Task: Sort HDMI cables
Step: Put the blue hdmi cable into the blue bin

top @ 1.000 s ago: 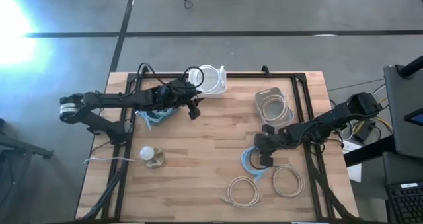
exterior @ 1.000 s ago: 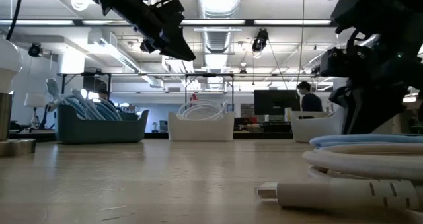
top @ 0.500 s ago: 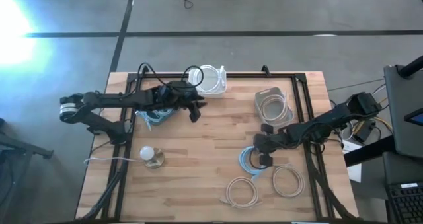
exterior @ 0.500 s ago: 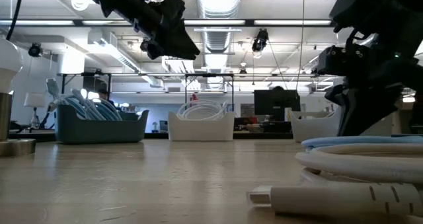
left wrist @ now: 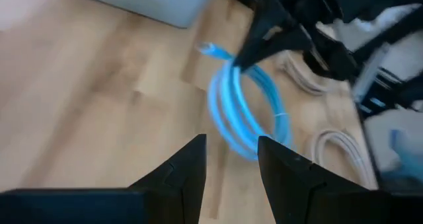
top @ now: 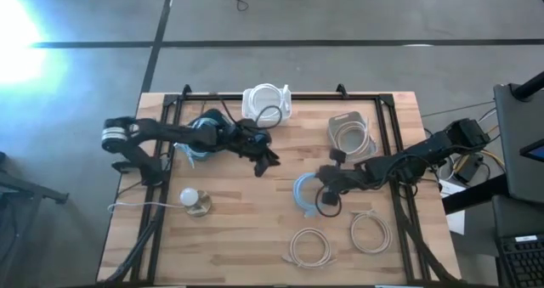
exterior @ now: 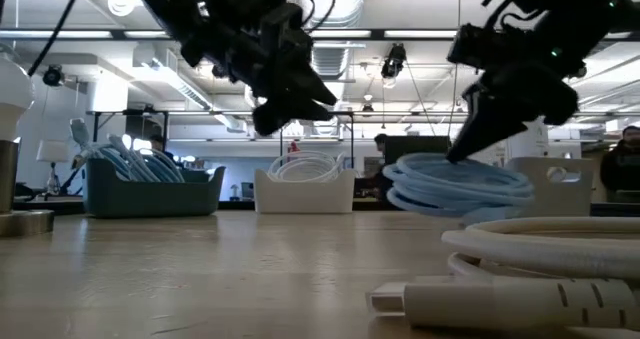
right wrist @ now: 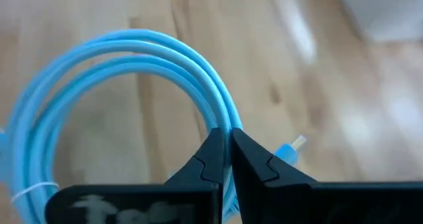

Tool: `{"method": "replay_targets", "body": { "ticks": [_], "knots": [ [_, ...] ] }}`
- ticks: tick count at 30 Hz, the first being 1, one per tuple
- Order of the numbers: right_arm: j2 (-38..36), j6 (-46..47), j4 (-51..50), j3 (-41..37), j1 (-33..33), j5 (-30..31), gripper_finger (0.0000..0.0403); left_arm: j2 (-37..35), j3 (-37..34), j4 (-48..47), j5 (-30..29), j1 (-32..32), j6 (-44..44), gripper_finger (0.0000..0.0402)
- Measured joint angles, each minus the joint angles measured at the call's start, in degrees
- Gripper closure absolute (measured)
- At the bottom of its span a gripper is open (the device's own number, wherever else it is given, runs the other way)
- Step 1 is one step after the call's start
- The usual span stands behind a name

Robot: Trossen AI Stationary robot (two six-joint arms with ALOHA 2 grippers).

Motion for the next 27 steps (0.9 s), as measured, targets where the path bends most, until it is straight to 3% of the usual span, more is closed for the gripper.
{"method": "replay_targets", "body": {
  "ticks": [15,27],
  "knots": [
    [-0.1,-10.1,6.2,2.7,0.0,3.9,0.0392,15.3,5.9,10.8,19.9,0.2,-11.3,0.0261],
    [-0.1,-15.0,9.1,3.4,0.0,5.9,0.0392,15.2,7.2,12.2,21.4,0.2,-12.1,0.0261]
  ]
}}
